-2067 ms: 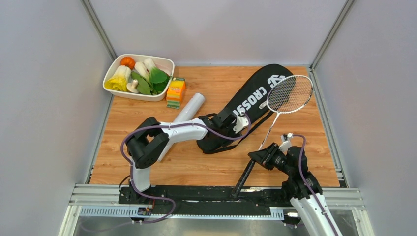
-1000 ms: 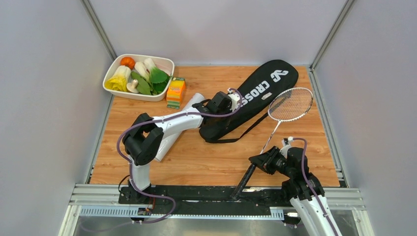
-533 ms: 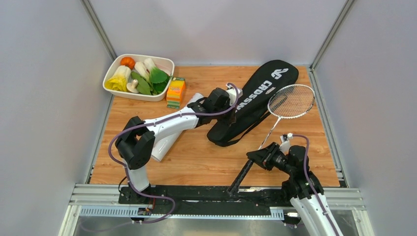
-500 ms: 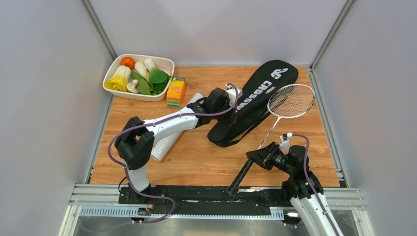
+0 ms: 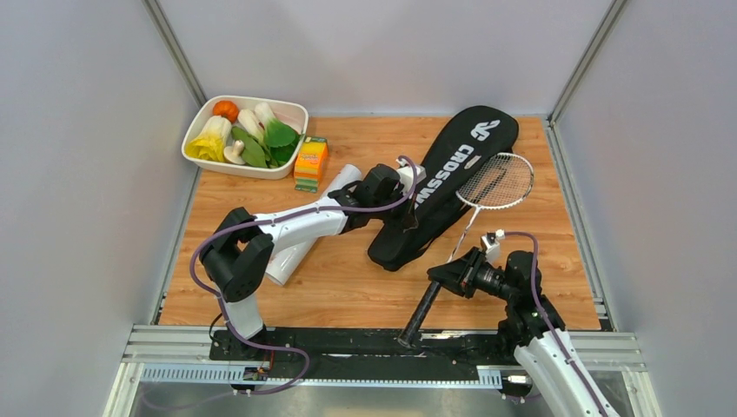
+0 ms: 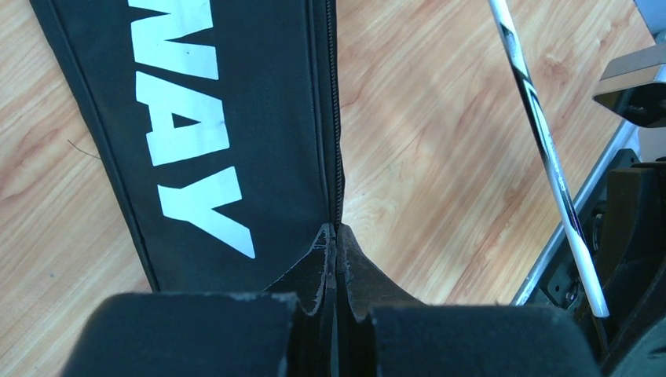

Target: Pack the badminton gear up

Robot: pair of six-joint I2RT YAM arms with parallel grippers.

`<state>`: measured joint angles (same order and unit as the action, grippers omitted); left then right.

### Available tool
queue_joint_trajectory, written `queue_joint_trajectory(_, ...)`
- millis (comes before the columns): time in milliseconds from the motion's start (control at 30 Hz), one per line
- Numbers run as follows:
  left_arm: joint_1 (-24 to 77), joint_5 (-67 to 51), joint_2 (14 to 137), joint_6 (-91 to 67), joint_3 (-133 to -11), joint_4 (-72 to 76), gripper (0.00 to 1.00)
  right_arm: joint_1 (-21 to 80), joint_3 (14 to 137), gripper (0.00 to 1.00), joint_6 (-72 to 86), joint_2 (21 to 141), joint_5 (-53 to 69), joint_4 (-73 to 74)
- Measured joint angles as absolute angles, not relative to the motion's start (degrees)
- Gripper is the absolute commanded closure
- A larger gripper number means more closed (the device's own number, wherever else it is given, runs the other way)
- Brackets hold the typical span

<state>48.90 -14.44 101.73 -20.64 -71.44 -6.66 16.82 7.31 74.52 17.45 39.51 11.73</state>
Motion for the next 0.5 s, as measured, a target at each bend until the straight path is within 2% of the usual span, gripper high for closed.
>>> queue_joint_trajectory(300, 48.9, -16.2, 101.4, -21.4, -70.0, -4.1, 1.0, 16.8, 7.3, 1.0, 75.7, 22.0, 44.1, 7.1)
queue_joint_trajectory(500, 48.9, -17.0, 98.9, -21.4, -66.9, -2.8, 1.0, 16.8, 7.5, 1.0, 71.3, 29.1, 44.6, 3.6)
